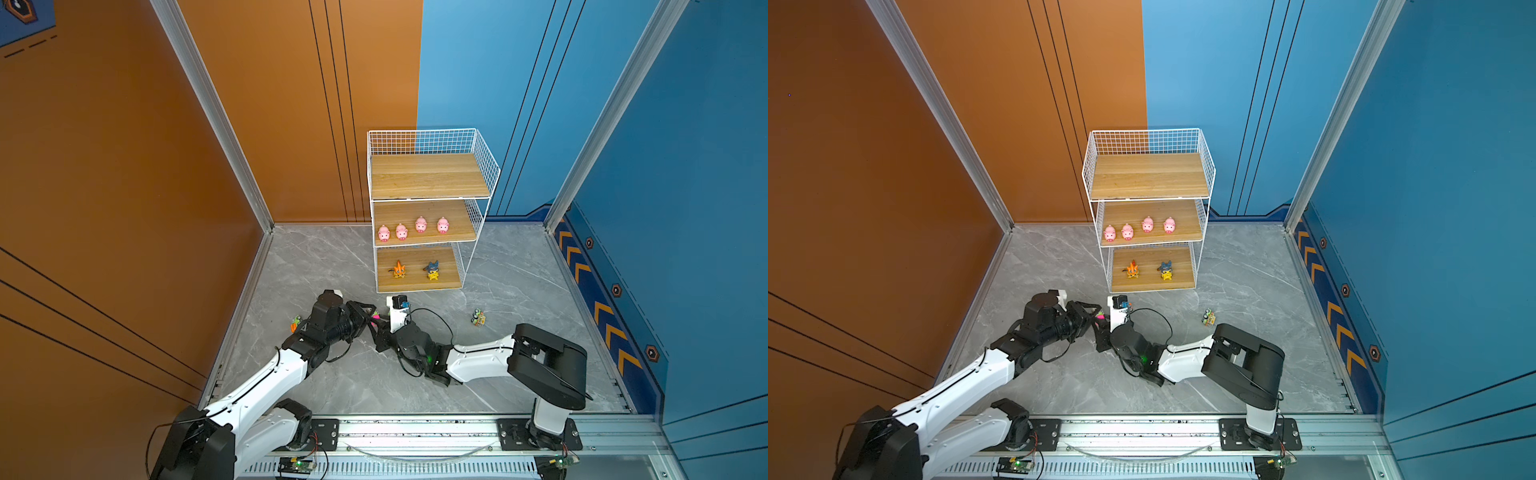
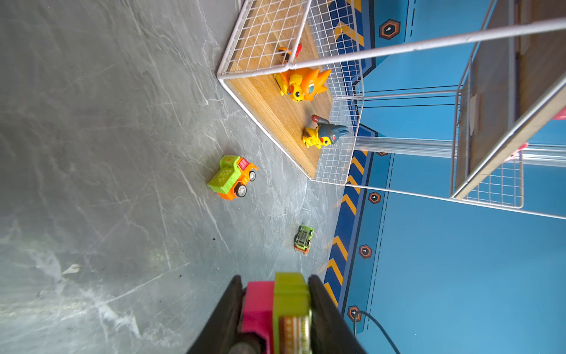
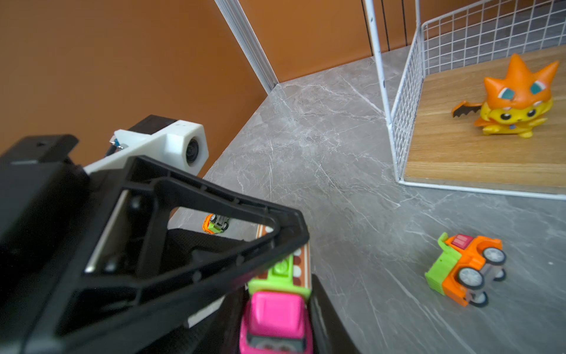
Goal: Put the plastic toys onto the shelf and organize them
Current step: 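Close the right gripper on the pink car while the left gripper opens, then lift the pink car with the right gripper while the left arm draws back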
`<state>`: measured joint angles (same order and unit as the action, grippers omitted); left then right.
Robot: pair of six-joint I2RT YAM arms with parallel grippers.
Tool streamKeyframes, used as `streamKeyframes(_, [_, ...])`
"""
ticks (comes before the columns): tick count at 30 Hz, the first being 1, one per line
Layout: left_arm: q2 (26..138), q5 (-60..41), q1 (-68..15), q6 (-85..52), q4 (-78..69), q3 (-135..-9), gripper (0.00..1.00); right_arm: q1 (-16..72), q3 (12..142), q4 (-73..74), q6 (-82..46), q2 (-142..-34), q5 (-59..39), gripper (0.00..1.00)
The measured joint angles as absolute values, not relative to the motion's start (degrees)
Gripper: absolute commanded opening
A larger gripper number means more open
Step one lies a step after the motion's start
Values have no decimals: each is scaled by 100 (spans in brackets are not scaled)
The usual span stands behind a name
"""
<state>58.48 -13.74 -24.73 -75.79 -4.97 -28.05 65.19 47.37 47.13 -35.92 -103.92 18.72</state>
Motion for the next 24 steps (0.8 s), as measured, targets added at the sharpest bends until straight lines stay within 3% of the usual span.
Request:
streamKeyframes(10, [5588, -1441, -2379, -7382, -235, -2805, 73, 6447, 4593, 4722, -3382, -10453, 1839, 19])
streamKeyframes(17, [5542, -1404, -1959, -6584, 860, -3068, 84, 6755, 4160, 4650, -2808, -10453, 1848, 19])
streamKeyframes(24, [5937, -1339, -1326, -5258, 2235, -4281, 90, 7185, 4117, 4836, -2158, -10774, 2001, 20])
